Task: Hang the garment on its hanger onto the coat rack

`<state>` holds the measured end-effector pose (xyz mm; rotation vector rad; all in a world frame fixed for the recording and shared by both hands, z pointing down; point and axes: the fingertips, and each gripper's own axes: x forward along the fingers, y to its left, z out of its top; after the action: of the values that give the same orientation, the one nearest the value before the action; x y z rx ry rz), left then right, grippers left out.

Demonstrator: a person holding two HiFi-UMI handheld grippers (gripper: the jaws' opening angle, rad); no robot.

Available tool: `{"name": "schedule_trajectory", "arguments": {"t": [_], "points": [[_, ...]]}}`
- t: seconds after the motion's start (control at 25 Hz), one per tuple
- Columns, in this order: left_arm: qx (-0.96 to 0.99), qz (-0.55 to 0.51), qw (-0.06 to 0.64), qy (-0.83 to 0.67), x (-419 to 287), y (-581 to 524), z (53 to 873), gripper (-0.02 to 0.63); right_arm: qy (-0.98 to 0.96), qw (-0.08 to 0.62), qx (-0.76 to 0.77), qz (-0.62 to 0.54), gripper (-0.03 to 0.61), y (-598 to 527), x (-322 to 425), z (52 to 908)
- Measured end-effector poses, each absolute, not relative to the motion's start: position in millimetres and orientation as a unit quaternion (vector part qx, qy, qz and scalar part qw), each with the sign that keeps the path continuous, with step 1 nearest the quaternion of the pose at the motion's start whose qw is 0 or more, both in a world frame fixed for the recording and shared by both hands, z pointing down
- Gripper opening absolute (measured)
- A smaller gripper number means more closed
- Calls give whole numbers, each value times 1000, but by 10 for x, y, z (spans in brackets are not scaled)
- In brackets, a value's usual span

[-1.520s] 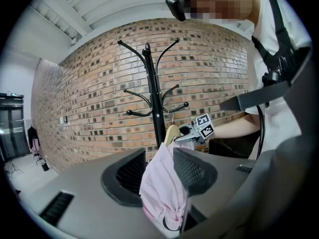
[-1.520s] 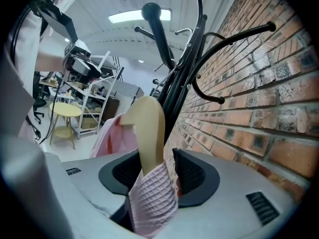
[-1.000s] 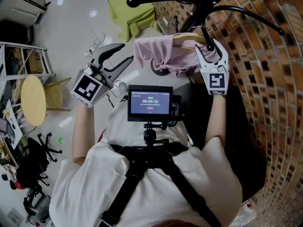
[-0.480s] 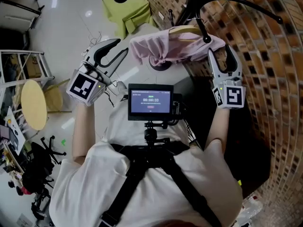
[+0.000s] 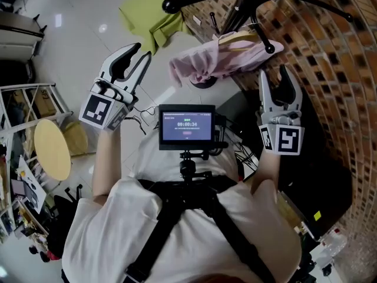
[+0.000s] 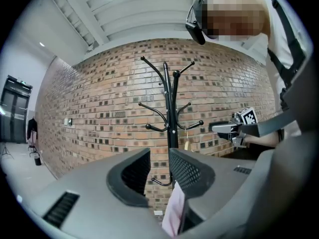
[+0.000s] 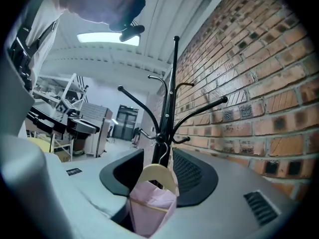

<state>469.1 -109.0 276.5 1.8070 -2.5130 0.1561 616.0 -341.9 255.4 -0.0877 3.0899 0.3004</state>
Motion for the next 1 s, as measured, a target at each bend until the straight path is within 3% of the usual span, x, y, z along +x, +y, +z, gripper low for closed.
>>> {"name": "schedule_trajectory", "arguments": {"t": [0.44,1.0], "points": [[604,28,-2,-796,3600,66,2530,133,991,-11,-93,92,169,-2020,5448,2436],[630,18,23,-776,2943,1153,2897,132,987,-64,-126,75,144,-872,4859,2950]]}}
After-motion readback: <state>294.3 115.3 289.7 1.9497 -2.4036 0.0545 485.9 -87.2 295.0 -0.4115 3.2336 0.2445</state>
